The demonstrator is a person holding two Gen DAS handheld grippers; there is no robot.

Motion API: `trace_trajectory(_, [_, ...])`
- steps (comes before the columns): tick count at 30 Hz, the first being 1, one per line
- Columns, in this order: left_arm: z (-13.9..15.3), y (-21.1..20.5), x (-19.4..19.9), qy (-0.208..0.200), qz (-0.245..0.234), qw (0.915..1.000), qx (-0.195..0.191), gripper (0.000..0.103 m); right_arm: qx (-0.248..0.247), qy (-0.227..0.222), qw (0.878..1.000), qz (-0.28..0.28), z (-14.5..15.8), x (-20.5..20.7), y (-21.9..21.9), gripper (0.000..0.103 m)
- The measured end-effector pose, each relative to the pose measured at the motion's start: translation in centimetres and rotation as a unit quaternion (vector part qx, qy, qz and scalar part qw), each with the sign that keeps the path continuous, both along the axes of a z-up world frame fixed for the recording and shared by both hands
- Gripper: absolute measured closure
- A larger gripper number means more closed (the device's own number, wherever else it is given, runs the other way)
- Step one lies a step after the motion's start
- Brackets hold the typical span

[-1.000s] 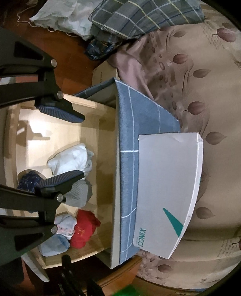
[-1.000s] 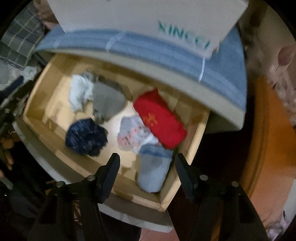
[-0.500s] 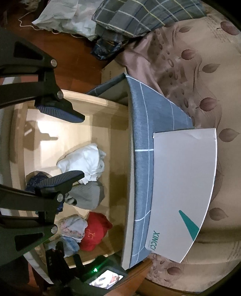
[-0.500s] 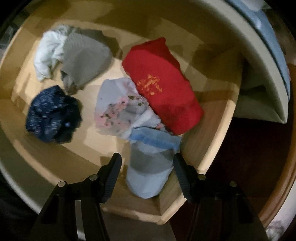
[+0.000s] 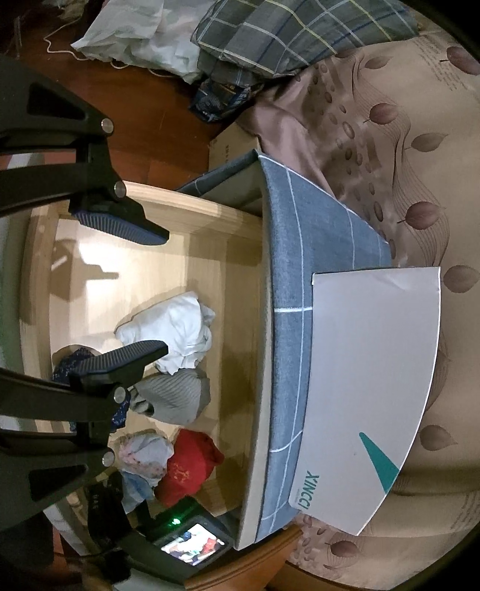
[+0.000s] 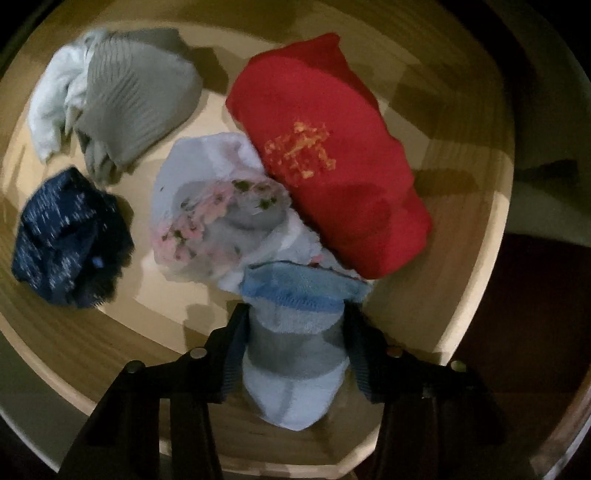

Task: Take underwear out of drawer
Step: 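Grasp the light blue rolled sock with blue band with the right tool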

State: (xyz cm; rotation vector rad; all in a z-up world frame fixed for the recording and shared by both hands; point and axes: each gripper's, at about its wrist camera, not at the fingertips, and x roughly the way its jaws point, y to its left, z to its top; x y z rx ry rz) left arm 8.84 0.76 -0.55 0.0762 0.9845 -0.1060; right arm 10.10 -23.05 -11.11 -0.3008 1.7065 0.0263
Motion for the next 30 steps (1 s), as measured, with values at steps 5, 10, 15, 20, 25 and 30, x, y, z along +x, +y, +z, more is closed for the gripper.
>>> trace_trajectory(5, [-0.1, -0.3, -0.1, 0.000, -0.005, 1.0000, 0.009, 0.048, 0.077, -0.014, 0.995, -0.060, 1.0, 0.3, -0.2, 0.060])
trace_trajectory(10, [-0.2, -0.4, -0.1, 0.002, -0.005, 0.9999, 0.012, 0.048, 0.115, -0.013, 0.989, -0.087, 1.2, 1.2, -0.2, 0.059])
trace_trajectory(15, [-0.3, -0.6, -0.1, 0.006, -0.008, 0.9998, 0.014, 0.048, 0.096, -0.009, 0.992, -0.079, 1.2, 1.1, 0.3, 0.051])
trace_trajectory(20, [-0.5, -0.7, 0.0, 0.013, -0.015, 0.9997, 0.016, 0.048, 0.085, 0.001, 0.994, -0.072, 1.0, -0.1, 1.8, 0.043])
trace_trajectory(25, [-0.9, -0.9, 0.2, 0.024, -0.021, 0.9994, 0.015, 0.048, 0.073, 0.024, 0.995, -0.068, 0.1, -1.2, 2.3, 0.041])
trace_trajectory(30, [-1.3, -1.4, 0.2, 0.039, -0.031, 0.9986, 0.016, 0.048, 0.067, 0.031, 0.995, -0.063, -0.9, -1.9, 3.4, 0.053])
